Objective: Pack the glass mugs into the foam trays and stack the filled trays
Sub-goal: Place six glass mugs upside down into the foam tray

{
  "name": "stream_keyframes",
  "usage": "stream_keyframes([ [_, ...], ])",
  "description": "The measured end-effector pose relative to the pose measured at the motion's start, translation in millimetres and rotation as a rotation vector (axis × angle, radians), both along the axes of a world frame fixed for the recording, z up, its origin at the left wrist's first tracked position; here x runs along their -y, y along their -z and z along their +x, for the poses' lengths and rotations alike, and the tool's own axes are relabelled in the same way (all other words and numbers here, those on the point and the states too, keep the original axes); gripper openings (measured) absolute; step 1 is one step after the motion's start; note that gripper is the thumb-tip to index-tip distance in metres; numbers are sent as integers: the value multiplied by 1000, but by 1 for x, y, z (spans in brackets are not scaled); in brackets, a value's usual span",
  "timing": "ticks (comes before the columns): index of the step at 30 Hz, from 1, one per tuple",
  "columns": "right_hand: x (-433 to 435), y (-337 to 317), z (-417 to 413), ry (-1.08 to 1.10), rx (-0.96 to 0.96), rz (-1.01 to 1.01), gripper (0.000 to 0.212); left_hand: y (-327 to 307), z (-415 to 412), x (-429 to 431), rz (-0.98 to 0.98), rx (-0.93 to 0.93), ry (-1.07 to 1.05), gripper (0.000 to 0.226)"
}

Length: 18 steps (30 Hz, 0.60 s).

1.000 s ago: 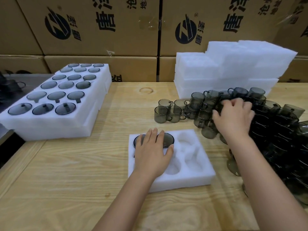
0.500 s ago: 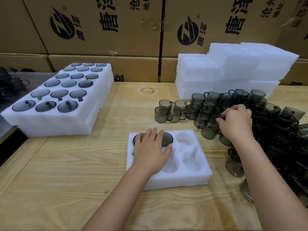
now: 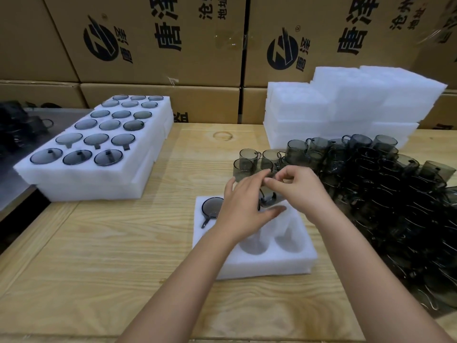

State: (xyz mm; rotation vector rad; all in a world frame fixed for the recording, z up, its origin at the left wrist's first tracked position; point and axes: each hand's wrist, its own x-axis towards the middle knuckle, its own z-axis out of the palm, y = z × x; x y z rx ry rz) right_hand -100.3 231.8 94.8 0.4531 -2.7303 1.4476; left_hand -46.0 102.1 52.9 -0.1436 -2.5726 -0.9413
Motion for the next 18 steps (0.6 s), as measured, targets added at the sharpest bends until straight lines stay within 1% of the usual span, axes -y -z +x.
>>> stream_keyframes([
  [2,2,1,1,19,-23,60,24,-1,-4,1,56,-22,-21,57],
  [3,2,2,0,20,-10,69,29,-2,-5,1,65,-30,-22,55],
  [6,-2,1,-3,8,71,-9,53,-2,-6,2,88,-22,15,61],
  [7,-5,0,-5,7,61,6,55,-3,-6,2,92,13,45,66],
  [10,-11,-3,-10,16,-34,138,48,-4,-6,4,103,166,160,80],
  [12,-11,-2,-12,14,-54,185,48,-4,-9,9,144,236,207,78],
  [14,-10,4,-13,-7,-73,283,49,-3,-11,13,194,307,235,76],
  [16,-12,10,-13,-27,-81,360,53,0,-11,16,223,370,225,75],
  [18,-13,14,-12,-25,-74,378,55,6,-13,18,230,394,203,72],
])
